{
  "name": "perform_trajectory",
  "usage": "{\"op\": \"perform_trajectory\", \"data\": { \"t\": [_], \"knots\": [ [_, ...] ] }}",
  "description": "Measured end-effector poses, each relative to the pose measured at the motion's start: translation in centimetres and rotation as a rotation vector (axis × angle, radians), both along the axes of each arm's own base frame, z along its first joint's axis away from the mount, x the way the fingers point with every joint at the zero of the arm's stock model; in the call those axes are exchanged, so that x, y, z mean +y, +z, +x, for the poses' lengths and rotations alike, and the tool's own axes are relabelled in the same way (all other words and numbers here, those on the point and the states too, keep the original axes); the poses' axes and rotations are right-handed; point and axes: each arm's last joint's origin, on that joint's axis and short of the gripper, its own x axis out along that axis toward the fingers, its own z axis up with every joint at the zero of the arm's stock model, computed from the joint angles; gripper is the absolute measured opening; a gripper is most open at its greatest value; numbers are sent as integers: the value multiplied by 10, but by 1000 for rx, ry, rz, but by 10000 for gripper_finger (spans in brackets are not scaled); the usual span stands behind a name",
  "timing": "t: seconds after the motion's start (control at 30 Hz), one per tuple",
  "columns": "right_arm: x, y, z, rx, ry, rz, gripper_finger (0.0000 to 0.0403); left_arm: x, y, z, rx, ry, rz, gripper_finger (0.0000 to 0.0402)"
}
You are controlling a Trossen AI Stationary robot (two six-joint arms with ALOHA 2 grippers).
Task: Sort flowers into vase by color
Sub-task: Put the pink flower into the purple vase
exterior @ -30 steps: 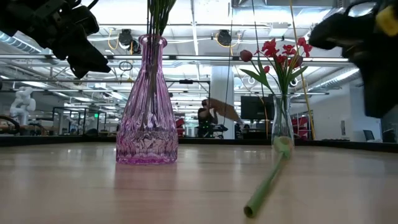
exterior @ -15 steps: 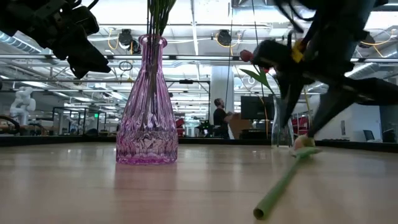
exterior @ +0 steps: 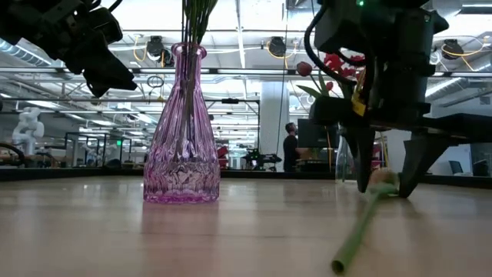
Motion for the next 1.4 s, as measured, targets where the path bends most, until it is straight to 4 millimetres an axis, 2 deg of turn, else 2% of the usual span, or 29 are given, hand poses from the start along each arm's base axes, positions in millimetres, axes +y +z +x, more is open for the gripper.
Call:
{"op": "perform_trajectory", "data": {
  "t": [0.13,0.33,0.4,0.53,0.7,0.8,0.97,1.07,1.23,1.4],
  "knots": [
    [-2,-4,1,24,33,8,165,0,0,0,0,0,0,134],
    [-6,3,-6,28,33,-78,35,0,0,0,0,1,0,134],
    [-9,7,-7,37,52,-101,11,0,0,0,0,1,0,134],
    [-28,12,-11,84,188,-190,16,0,0,0,-2,4,2,134],
    [-48,27,-10,94,601,-239,4,0,0,0,-4,7,4,134],
    [-62,30,-10,114,668,-269,4,0,1,0,-6,8,3,134],
    [-72,30,-9,137,936,-269,2,1,1,0,-7,28,13,134],
    [-74,39,-11,112,1048,-288,1,1,1,0,-6,42,20,134],
    [-77,59,-36,-48,1102,-401,1,2,1,0,-7,59,28,134],
    [-82,73,-75,-350,1023,-578,1,3,3,1,-35,78,41,134]
  ]
}}
